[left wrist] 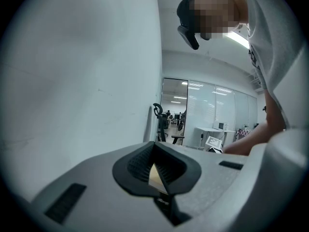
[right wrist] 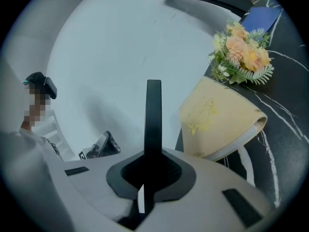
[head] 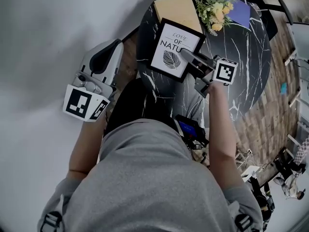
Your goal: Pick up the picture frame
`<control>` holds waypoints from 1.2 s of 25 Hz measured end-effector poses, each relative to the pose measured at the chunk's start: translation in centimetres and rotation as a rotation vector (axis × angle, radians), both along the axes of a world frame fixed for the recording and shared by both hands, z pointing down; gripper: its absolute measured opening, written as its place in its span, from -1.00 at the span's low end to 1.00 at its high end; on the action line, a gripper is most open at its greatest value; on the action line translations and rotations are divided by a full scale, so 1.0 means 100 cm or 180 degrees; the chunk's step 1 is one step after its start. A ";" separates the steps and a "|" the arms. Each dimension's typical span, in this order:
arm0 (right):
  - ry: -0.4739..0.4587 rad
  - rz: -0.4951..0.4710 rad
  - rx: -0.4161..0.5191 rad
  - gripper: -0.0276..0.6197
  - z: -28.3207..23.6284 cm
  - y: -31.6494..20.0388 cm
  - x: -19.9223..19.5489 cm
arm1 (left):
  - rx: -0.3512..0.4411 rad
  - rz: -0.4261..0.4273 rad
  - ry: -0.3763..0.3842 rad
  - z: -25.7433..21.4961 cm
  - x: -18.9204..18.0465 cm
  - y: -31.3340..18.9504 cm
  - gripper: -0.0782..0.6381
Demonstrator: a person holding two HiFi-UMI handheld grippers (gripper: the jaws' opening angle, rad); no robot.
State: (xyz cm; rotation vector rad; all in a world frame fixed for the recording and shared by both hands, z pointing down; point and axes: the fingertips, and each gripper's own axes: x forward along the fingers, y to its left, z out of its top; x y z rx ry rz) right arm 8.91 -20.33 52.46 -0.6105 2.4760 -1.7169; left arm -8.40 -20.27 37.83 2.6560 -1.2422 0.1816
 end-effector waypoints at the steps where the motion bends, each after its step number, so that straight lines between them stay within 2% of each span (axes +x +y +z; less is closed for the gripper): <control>1: -0.0007 0.0004 0.0019 -0.82 -0.002 0.000 -0.001 | 0.0008 0.0007 0.0003 0.000 -0.001 0.001 -0.76; 7: -0.0106 0.0008 0.0130 -0.82 -0.025 0.001 -0.006 | 0.0060 0.0037 0.0014 -0.007 -0.005 0.004 -0.76; 14: -0.0044 0.0019 0.0258 -0.82 -0.044 -0.005 -0.005 | 0.0092 0.0073 0.0044 -0.014 -0.008 0.005 -0.76; 21: 0.0093 0.0034 0.0502 -0.82 -0.074 -0.015 0.000 | 0.0176 0.0110 0.0081 -0.027 -0.010 -0.002 -0.76; 30: 0.0085 0.0012 0.0841 -0.82 -0.129 -0.017 -0.003 | 0.0245 0.0126 0.0098 -0.040 -0.009 -0.001 -0.76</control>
